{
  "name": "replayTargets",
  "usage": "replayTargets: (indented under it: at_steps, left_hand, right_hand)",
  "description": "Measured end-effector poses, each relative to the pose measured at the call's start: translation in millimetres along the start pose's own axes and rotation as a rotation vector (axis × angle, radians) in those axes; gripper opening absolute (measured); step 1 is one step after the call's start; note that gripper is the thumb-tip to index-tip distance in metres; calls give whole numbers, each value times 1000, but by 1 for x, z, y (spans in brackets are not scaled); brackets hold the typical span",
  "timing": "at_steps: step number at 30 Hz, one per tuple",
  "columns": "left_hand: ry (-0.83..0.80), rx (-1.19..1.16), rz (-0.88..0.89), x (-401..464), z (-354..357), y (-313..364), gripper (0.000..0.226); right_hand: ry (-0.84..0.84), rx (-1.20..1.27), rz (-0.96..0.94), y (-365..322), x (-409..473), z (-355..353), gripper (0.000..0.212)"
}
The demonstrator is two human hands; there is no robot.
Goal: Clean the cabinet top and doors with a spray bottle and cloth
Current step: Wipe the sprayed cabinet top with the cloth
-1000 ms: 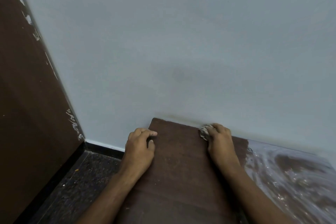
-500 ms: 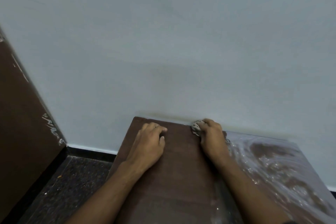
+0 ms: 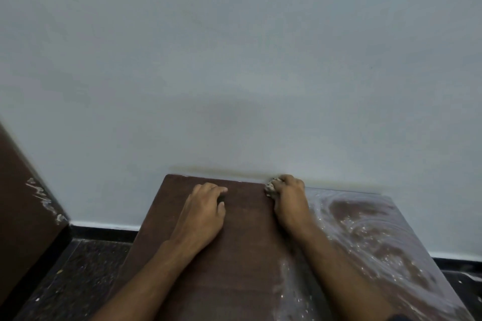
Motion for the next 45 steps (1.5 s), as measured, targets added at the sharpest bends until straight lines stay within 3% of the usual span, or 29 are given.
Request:
replayTargets:
  at_steps: [3, 6, 9, 12, 14, 17, 21, 25, 27, 31, 36, 38, 42, 45]
  left_hand:
    - [-5, -12, -27, -1, 2, -1, 35]
    - [21, -43, -74, -4, -2, -12, 34]
    - [49, -20, -85, -11, -15, -30, 31]
    - [52, 8, -114, -21, -29, -53, 28]
    - [56, -7, -177, -27, -37, -67, 28]
    - [85, -24, -250, -37, -49, -84, 29]
    - [160, -47, -328, -48, -59, -103, 32]
    - [150, -56, -348, -59, -60, -113, 31]
    - [140, -69, -364, -64, -60, -118, 32]
    - [105, -93, -378, -73, -59, -118, 31]
    - [93, -110, -404, -86, -58, -122, 30]
    - [79, -106, -403, -91, -58, -122, 30]
    - [81, -119, -426, -99, -59, -130, 32]
    - [86, -171, -489, -97, -55, -138, 32]
  right_hand:
    - [-109, 115, -92, -59, -28, 28, 26]
    - [-354, 261, -274, -122, -71, 52, 29]
    - [-496, 346, -396, -140, -76, 37, 22]
    - [-332, 274, -236, -95, -36, 23, 22]
    - [-221, 162, -102, -65, -21, 29, 34]
    - [-220, 126, -106, -85, -33, 63, 42]
    - [-455, 359, -396, -183, -98, 97, 25]
    - [-673, 426, -610, -224, -149, 91, 35]
    - [-612, 413, -593, -209, -134, 83, 34]
    - [-373, 353, -380, -179, -98, 88, 33]
    - [-548, 345, -538, -208, -140, 107, 34]
    - [-516, 325, -558, -207, -121, 105, 35]
    - [-377, 283, -377, -188, -89, 115, 39]
    - [-454, 294, -479, -198, -116, 115, 37]
Point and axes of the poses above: each hand's wrist, its own x-axis towards the middle knuckle, its own z-axis out of the palm, y = z × x, the point moved 7 cm from there along x, towards the middle knuckle, and after that the axes turned 14 degrees about x, right-handed, at the moved point
